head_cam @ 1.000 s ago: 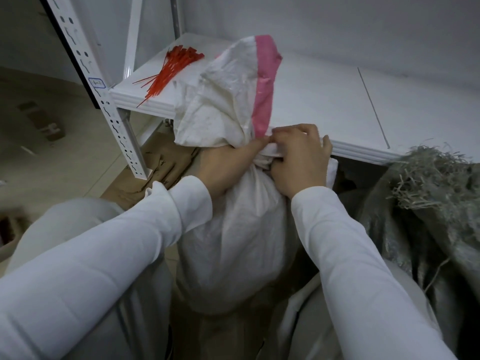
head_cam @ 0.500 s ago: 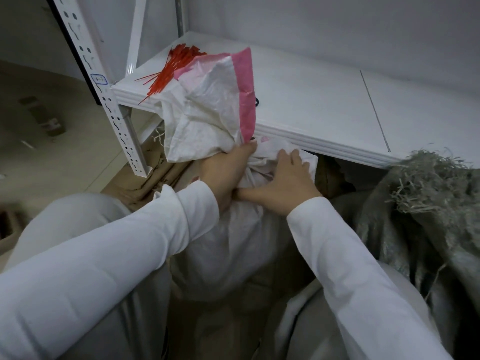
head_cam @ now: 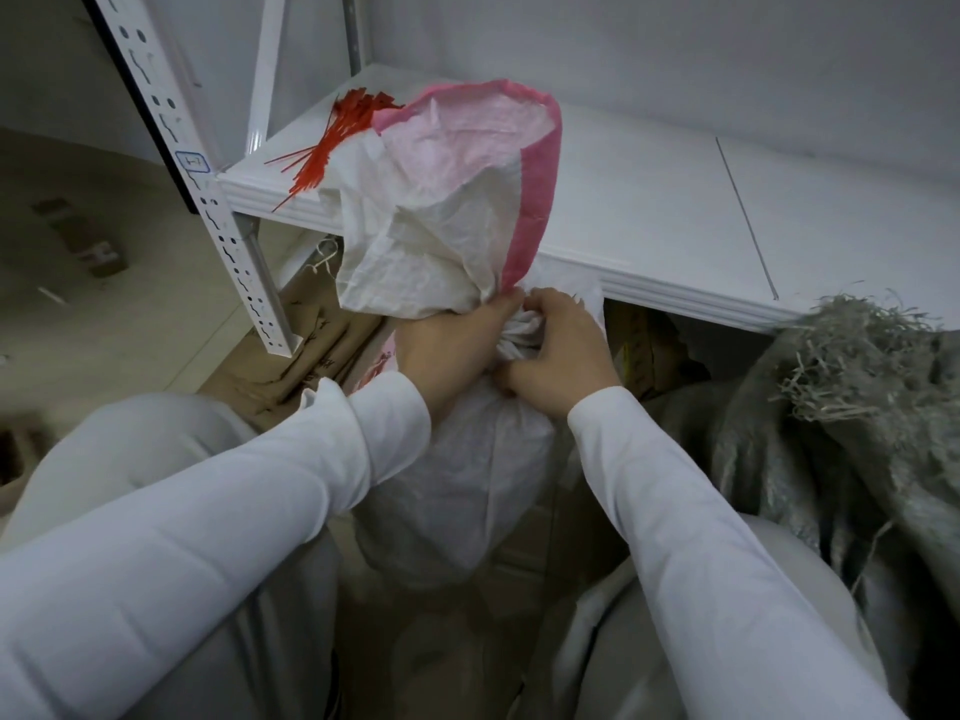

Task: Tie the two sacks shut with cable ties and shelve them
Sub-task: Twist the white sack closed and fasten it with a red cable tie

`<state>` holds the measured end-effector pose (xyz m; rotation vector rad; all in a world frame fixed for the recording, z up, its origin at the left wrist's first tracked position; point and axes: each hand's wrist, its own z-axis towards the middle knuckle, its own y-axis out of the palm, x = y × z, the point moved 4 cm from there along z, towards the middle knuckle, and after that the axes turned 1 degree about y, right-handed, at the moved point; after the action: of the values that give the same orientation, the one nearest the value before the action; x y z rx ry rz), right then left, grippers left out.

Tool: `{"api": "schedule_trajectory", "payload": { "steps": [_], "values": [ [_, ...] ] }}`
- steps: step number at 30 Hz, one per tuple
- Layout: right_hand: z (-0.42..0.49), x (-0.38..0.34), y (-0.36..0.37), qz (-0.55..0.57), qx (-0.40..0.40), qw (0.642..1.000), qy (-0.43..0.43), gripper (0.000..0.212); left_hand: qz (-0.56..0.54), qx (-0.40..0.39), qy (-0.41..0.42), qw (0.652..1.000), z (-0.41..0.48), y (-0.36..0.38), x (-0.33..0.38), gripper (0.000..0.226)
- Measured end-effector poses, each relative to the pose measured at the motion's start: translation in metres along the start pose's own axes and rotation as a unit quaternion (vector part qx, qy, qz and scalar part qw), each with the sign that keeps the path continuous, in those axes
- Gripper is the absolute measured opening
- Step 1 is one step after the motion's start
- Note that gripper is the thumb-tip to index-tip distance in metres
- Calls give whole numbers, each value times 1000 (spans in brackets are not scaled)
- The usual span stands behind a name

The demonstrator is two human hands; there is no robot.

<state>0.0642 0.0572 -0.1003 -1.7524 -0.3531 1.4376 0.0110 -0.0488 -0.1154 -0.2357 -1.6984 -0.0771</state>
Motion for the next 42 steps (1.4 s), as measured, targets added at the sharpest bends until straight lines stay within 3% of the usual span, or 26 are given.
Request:
{"api": "schedule_trajectory", "payload": {
  "steps": [4, 7, 10, 15, 20, 26, 32, 36, 39, 42],
  "values": [
    [3, 0, -8, 20, -1, 1000, -20, 23, 74, 29, 92, 993, 0, -2, 8, 29],
    [6, 3, -9, 7, -26, 1000, -9, 24, 188, 20, 229, 955, -6, -1, 18, 23],
    [9, 8, -4, -52, -58, 997, 4, 16, 260, 2, 313, 914, -13, 2, 22, 42],
    [6, 10, -4, -90, -63, 994, 4, 27, 317, 17, 343, 884, -17, 2, 21, 54],
    [6, 8, -5, -96, -37, 995, 1, 26, 363, 28, 376, 852, -19, 4, 23, 31],
    [3, -6, -8, -116, -1, 993, -28, 11, 365, -48, 326, 871, -6, -1, 27, 35],
    [3, -12, -5, -121, -9, 991, -52, 15, 322, -64, 268, 906, -1, -5, 24, 23],
    [6, -10, -7, -88, -9, 995, -51, 18, 292, -37, 313, 903, -6, -5, 30, 26],
    [7, -10, -11, -78, 32, 996, -37, 40, 292, -20, 341, 893, -9, -7, 37, 35],
    [7, -10, -13, -132, 78, 988, -18, 30, 260, -15, 338, 905, -10, -8, 39, 31]
  ]
}}
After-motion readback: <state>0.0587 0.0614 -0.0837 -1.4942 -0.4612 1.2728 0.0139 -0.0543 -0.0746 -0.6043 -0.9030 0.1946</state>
